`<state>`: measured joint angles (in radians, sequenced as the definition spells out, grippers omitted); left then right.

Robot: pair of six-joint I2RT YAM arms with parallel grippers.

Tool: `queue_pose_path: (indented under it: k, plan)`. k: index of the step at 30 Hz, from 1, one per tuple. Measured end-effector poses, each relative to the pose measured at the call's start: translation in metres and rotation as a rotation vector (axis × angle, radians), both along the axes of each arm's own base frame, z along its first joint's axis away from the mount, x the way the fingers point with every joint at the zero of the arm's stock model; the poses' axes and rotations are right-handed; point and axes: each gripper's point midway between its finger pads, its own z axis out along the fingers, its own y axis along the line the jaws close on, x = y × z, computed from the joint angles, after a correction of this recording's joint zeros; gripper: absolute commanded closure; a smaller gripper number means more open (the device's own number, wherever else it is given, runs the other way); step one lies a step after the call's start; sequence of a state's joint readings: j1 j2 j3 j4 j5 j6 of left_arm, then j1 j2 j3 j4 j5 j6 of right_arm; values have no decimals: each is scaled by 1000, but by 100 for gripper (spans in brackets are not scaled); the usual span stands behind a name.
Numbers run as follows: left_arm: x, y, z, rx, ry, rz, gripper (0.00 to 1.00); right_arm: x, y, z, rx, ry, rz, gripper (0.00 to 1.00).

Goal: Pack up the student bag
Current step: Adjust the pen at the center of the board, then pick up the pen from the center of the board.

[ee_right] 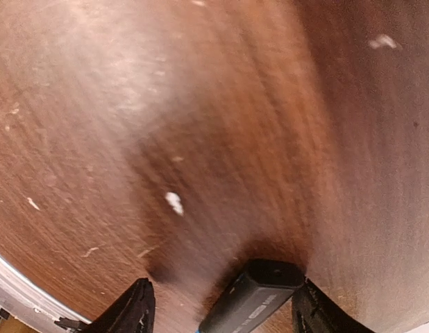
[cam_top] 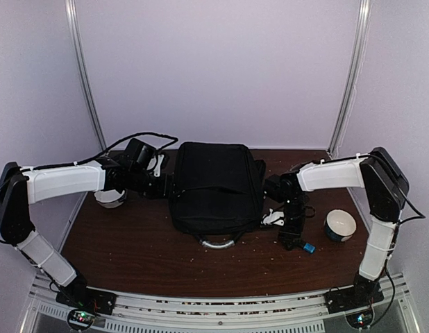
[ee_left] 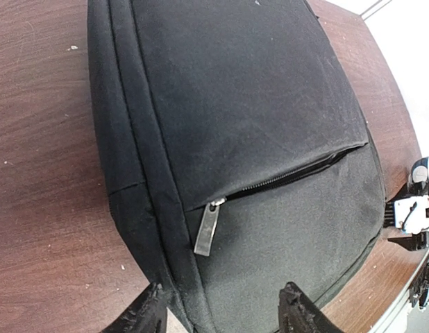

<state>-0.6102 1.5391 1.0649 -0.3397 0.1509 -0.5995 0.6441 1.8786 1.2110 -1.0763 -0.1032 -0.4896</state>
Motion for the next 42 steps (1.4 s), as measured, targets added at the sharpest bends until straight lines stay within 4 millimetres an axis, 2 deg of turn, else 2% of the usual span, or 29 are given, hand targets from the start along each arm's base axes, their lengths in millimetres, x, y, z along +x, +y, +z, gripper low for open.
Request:
queue_pose_path:
  k: [3, 7, 13, 18, 25, 36, 42]
  plan:
    - [0, 1, 0, 3, 1, 1, 43, 0, 3, -1, -3, -17, 17, 33]
    - [0, 1, -1, 5, 2, 2, 43, 0, -2, 0, -1, -55, 18, 33]
    - [2, 0, -1, 7, 3, 2, 43, 0, -21, 17, 20, -148, -8, 33]
    - [4, -2, -3, 14, 7, 0, 42, -10, -38, 25, 19, -198, -22, 34]
    - [5, -2, -2, 14, 5, -2, 43, -22, -51, 15, -17, -184, -20, 41]
    - [3, 1, -5, 30, 14, 5, 43, -13, -48, 9, -17, -215, -49, 55]
    - [3, 1, -5, 30, 12, 6, 43, -14, -49, 0, -35, -194, -61, 62]
